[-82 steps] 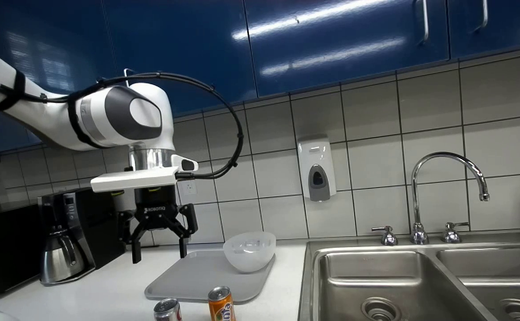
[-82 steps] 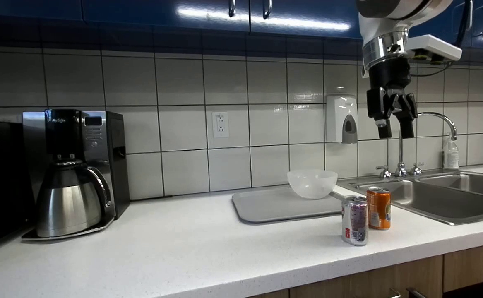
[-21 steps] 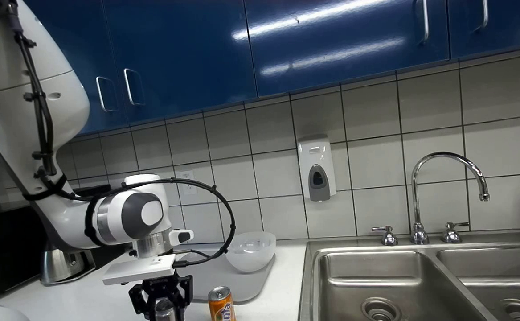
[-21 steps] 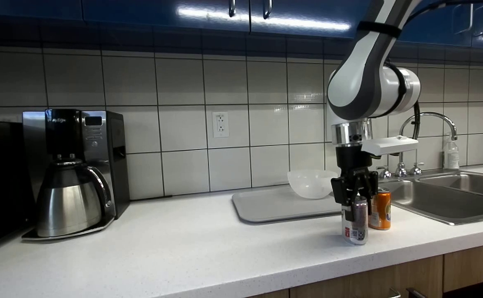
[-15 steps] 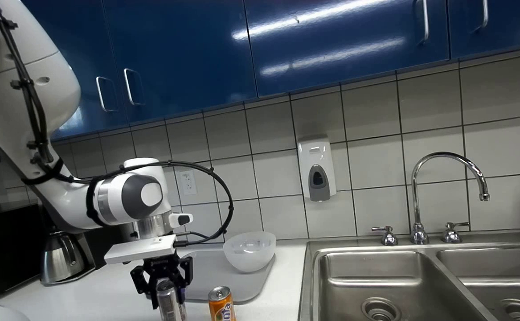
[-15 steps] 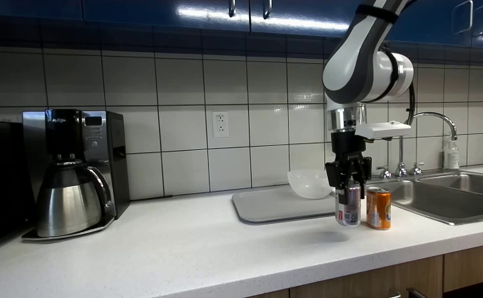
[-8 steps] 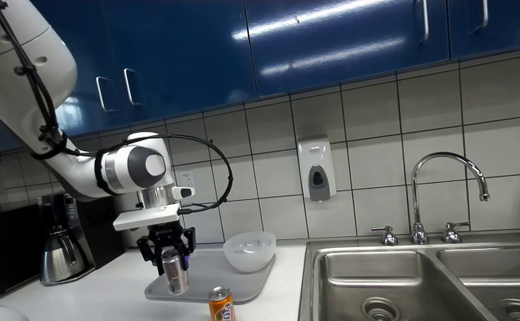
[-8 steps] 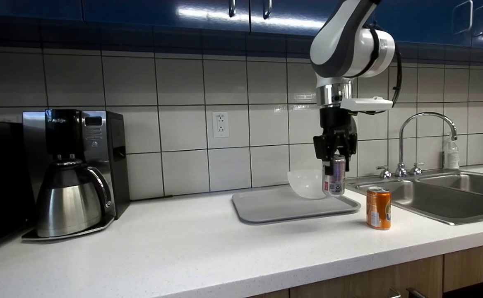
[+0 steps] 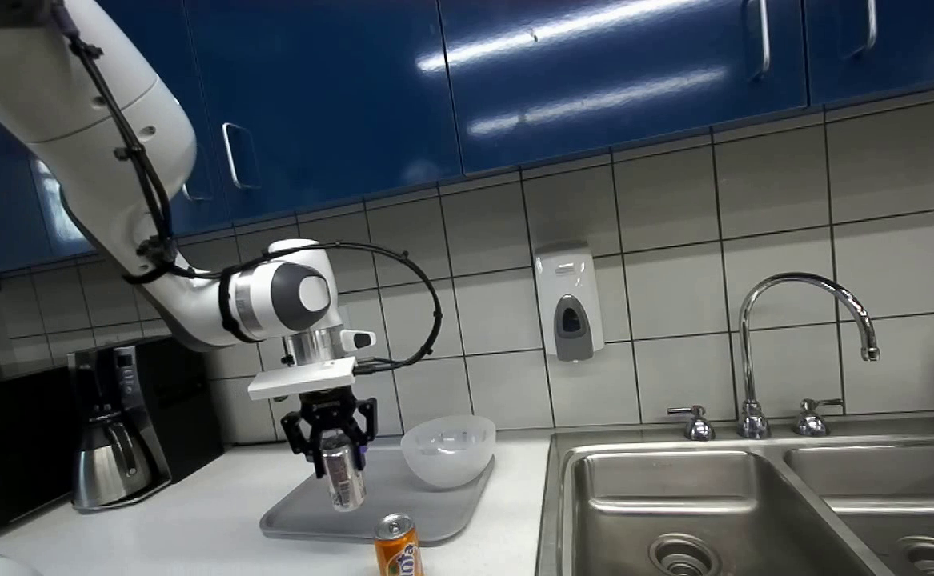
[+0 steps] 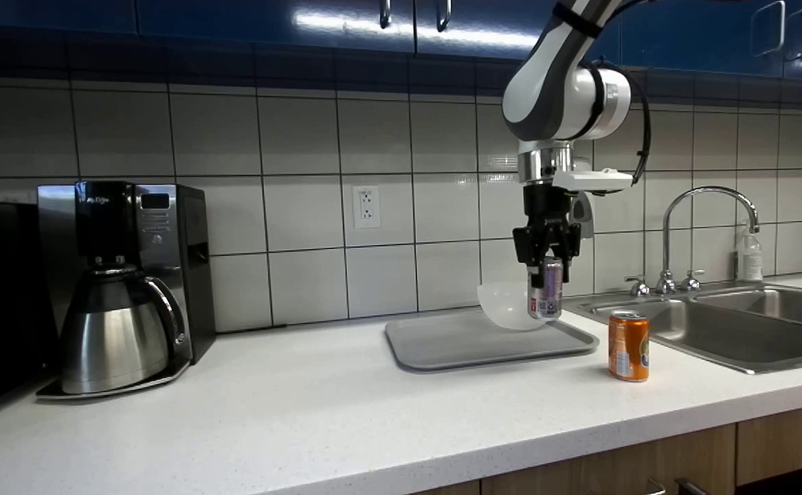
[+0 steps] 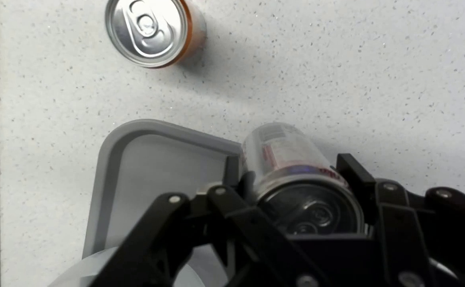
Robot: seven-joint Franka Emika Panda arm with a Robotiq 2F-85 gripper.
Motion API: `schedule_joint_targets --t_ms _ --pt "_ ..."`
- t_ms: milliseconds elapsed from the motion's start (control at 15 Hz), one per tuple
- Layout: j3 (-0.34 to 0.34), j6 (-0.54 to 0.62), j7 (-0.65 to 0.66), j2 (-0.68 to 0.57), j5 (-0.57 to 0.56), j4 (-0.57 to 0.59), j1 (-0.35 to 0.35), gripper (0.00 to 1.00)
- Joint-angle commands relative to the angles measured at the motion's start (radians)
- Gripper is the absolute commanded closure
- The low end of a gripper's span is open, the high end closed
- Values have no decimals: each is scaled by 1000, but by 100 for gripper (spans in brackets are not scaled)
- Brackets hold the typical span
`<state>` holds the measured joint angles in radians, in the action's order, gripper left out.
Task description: Put the cans on the tray.
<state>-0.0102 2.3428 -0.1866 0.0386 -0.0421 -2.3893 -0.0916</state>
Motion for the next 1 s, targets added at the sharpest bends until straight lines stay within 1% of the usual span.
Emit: schedule_joint_targets --t_ms 0,400,933 --pt "-3 -59 -40 -100 2 124 29 62" --pt "-14 -59 -37 -221 -2 223 38 62" --pt "-29 -38 -39 -312 -1 277 39 62"
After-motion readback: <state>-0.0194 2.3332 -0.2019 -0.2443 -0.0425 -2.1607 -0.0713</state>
